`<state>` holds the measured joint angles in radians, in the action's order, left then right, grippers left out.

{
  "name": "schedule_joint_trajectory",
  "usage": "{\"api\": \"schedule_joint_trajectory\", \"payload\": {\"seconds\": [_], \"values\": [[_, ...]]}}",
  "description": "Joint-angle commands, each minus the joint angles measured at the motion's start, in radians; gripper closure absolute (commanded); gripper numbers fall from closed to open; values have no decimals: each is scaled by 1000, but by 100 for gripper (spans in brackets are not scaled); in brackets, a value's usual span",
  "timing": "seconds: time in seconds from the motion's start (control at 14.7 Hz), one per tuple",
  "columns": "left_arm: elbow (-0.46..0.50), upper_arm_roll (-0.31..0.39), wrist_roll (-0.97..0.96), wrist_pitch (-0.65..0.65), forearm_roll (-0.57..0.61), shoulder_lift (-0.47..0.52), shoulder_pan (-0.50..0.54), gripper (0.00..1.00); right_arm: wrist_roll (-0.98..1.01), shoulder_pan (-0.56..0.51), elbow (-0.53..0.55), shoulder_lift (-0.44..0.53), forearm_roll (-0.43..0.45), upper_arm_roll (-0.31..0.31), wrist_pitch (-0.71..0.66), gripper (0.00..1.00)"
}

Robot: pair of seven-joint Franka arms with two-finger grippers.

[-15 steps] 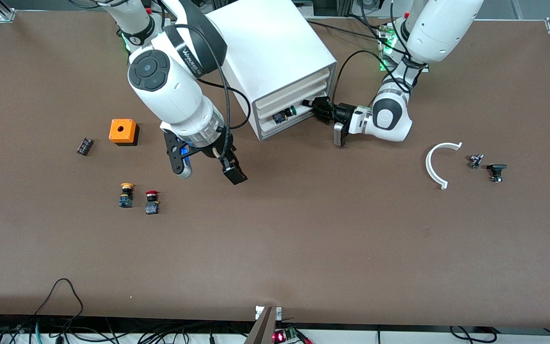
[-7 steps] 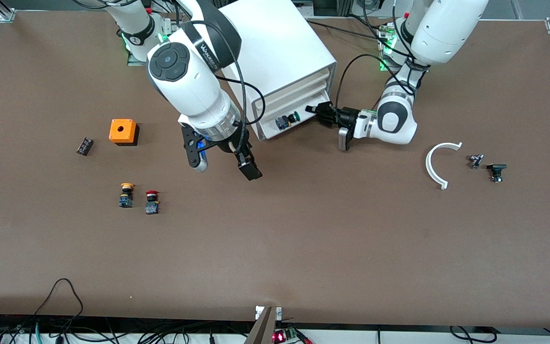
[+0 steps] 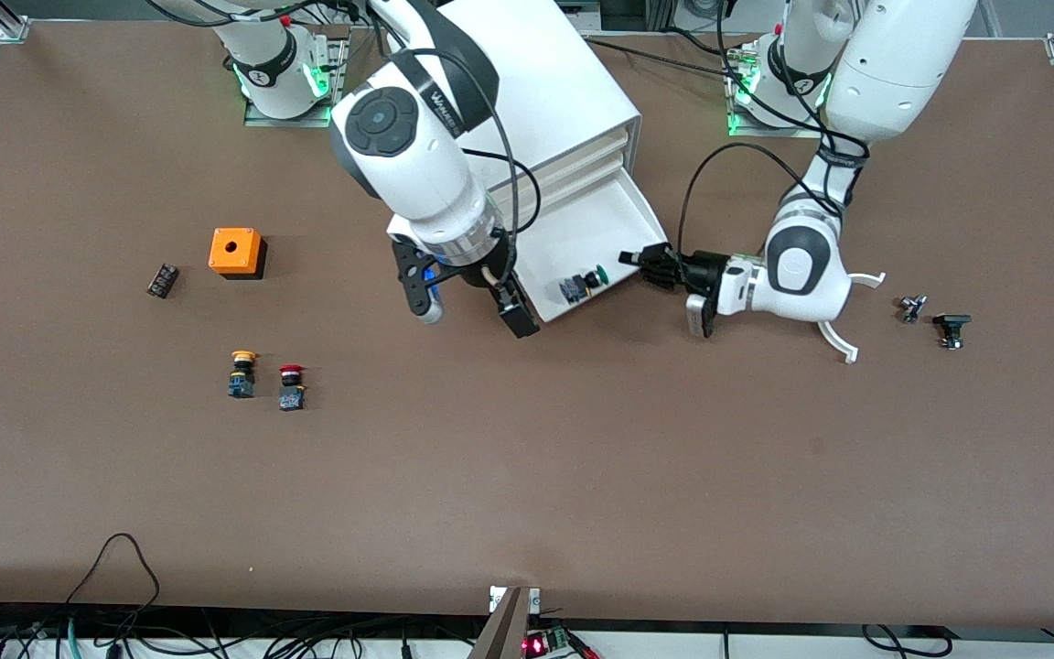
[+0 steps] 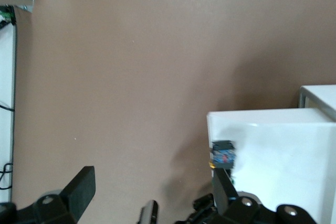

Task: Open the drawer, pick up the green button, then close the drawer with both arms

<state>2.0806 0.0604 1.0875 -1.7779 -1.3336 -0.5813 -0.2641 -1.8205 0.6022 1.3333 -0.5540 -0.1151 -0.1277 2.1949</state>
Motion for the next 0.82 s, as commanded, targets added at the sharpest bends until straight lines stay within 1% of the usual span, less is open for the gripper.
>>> {"api": "schedule_joint_trajectory", "payload": {"seconds": [0.0, 0.07, 0.14, 0.2, 0.27, 0.41, 0.54, 0.61, 0.75], "values": [[-132, 13, -40, -40, 26, -98, 19, 100, -46, 42, -77, -67, 34, 13, -3, 1], [-157, 13, -41, -38, 46, -112, 28, 100, -54, 51, -92, -82, 50, 13, -3, 1], [-163, 13, -43, -38, 59, -115, 35, 96, -54, 60, -103, -99, 63, 13, -3, 1], [-163, 13, -38, -38, 59, -115, 35, 35, -54, 65, -120, -119, 80, 13, -1, 1], [-159, 12, -37, -34, 59, -114, 40, 0, -54, 73, -137, -142, 96, 13, 2, 1], [-157, 13, -44, -17, 60, -97, 46, 0, -53, 83, -147, -178, 129, 13, 28, 1], [-162, 28, -81, 27, 62, -81, 52, 0, -54, 97, -147, -216, 137, 13, 66, 1], [-163, 35, -113, 32, 92, -60, 52, 0, -54, 102, -147, -233, 138, 13, 81, 1], [-187, 36, -261, 34, 210, 1, 52, 0, -57, 113, -149, -256, 138, 14, 106, 1]]}}
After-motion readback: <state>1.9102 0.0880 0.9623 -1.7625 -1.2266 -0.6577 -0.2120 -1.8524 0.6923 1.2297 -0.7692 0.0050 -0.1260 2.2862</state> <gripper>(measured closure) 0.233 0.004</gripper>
